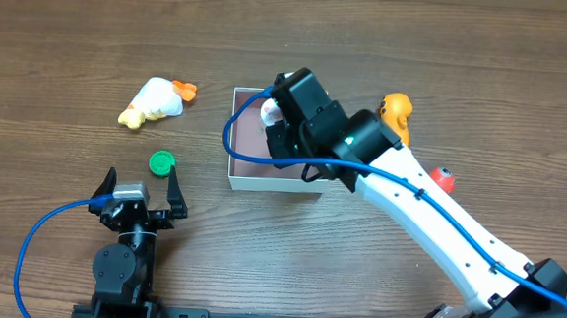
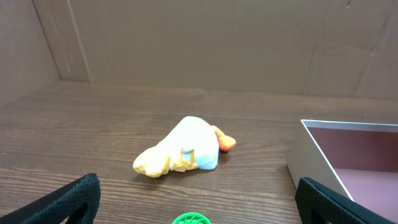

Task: Pack container
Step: 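Lift the pig rattle drum and lower it into the white box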

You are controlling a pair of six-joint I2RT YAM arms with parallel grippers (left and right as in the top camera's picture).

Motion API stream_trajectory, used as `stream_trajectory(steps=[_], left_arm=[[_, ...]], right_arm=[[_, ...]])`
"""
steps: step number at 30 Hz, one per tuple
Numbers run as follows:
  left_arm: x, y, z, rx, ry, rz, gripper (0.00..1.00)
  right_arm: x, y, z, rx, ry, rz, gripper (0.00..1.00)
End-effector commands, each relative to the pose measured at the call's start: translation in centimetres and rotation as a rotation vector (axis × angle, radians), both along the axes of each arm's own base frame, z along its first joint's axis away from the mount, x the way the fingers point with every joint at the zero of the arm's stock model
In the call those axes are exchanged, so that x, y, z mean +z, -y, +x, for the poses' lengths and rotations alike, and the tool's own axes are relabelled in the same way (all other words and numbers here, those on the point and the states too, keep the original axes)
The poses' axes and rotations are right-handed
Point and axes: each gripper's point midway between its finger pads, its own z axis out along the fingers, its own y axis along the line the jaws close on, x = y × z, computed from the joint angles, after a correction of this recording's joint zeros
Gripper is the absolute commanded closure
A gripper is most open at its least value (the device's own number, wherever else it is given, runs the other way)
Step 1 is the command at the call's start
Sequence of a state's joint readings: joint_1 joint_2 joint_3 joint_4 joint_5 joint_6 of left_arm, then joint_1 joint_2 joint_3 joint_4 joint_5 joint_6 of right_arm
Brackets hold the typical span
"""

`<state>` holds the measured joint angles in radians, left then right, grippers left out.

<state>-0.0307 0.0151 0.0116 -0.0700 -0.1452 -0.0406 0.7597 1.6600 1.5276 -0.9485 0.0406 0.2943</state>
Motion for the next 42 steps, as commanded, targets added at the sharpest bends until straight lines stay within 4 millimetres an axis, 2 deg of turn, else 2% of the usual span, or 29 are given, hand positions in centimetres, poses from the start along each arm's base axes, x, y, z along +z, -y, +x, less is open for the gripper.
stream_trajectory(steps=[1,10,12,15,19,29,32,38,42], left_arm=[[0.1,0.1,0.0,-0.009,0.005,0.025,0.00],[0.1,0.1,0.0,-0.009,0.005,0.025,0.00],[0.1,0.1,0.0,-0.009,0.005,0.025,0.00],[0.1,0.1,0.0,-0.009,0.005,0.025,0.00],[0.1,0.1,0.0,-0.009,0.005,0.025,0.00],[0.1,0.1,0.0,-0.009,0.005,0.025,0.00],[0.1,0.1,0.0,-0.009,0.005,0.025,0.00],[0.1,0.1,0.0,-0.009,0.005,0.025,0.00],[0.1,0.1,0.0,-0.009,0.005,0.025,0.00]], right_arm=[[-2.6,-0.3,0.2,-0.039,-0.026,-0.031,0.96],[-8.1,-1.4,1.5,-0.070,-0.092,-0.088,0.96],[-9.1,-1.1,2.0,-0.111,-0.102,-0.102,0.96],[-9.2,0.0,2.8,-0.186,-0.082,-0.125,0.96],[-9.2,0.3,3.2,-0.197,-0.078,-0.122,0.95],[-9.2,-0.2,3.7,-0.205,-0.064,-0.100,0.96],[-9.8,-0.1,3.6,-0.217,-0.080,-0.109,0.95],[-12.4,0.1,3.4,-0.223,-0.122,-0.153,0.95],[-13.2,0.2,3.4,-0.225,-0.133,-0.172,0.94]])
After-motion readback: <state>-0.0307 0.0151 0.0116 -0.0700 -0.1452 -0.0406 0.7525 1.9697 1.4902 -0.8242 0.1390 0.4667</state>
